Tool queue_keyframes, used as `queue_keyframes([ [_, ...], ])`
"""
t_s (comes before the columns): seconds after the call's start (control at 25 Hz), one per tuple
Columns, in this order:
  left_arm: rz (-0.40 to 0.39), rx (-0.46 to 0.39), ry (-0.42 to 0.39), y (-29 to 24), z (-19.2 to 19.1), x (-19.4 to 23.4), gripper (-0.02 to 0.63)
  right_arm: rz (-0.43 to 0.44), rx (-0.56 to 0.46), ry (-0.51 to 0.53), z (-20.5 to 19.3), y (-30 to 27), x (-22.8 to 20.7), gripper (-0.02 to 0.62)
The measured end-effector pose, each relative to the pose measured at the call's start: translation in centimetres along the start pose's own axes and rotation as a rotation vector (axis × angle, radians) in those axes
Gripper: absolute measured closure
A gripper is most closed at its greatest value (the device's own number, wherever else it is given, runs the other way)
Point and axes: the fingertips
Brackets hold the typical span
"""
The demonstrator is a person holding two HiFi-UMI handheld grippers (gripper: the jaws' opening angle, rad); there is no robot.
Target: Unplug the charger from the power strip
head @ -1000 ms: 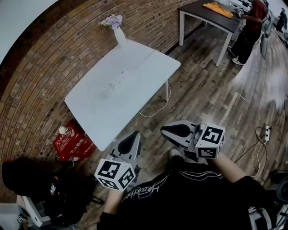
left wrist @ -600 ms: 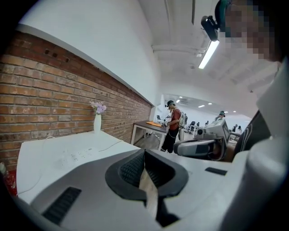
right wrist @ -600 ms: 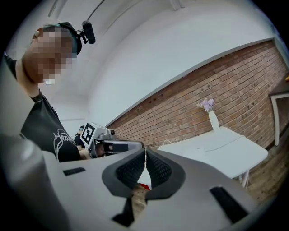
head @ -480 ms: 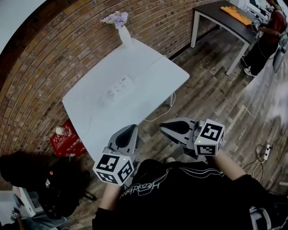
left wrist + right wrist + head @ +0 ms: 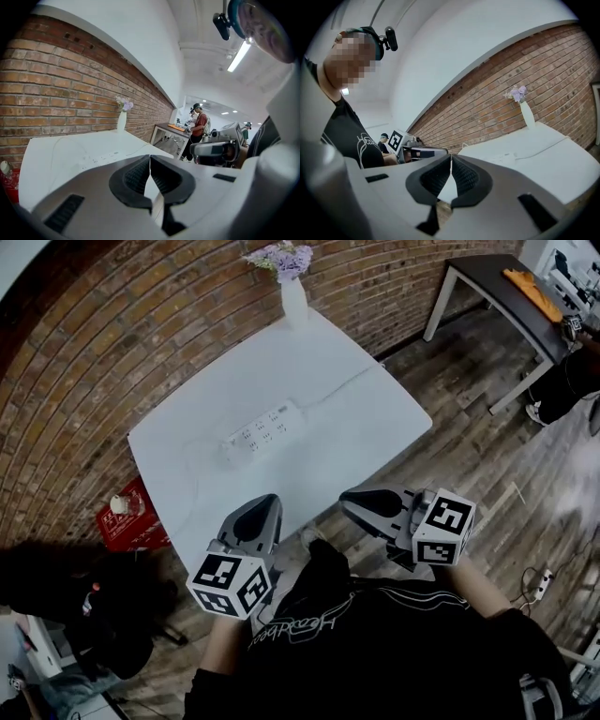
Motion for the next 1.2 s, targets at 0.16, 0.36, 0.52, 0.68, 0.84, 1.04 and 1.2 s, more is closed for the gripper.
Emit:
queue_keyframes([
  [0.16, 0.014, 0.026, 0.027, -2.0, 0.9, 4.9, 0.601, 0.02, 0.058, -0.026, 0.6, -4.8, -3.6, 0.597],
  [0.36, 0.015, 0.049, 0.064, -3.4, 1.5, 10.0, 0.601, 0.055, 0.104, -0.038, 1.3, -10.9, -6.4, 0.597],
  [0.52, 0.038, 0.052, 0.101, -3.2, 1.8, 12.8, 0.601, 0.051, 0.135, 0.024, 2.6, -14.0, -8.4, 0.597],
  [0.68, 0.072, 0.056, 0.118, -3.0, 2.0, 14.0, 0.601, 0.035, 0.147, 0.077, 3.9, -15.6, -10.6, 0.597],
  [0.84, 0.138, 0.042, 0.163, -2.7, 1.8, 14.9, 0.601, 0.036, 0.203, 0.185, 3.9, -17.2, -12.9, 0.597],
  [1.04, 0.243, 0.025, 0.221, -2.4, 1.3, 15.3, 0.601, 0.042, 0.317, 0.343, 1.9, -20.0, -16.4, 0.587],
  [1.2, 0.336, -0.011, 0.278, -2.1, 1.1, 15.5, 0.601, 0.111, 0.421, 0.394, -0.3, -22.1, -18.2, 0.491],
])
Point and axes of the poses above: the fingertips, and each gripper's own axes: y backward along the fingers, x to its left, z out of its top, and after that the axes turned 9 degrees about -z, right-handed
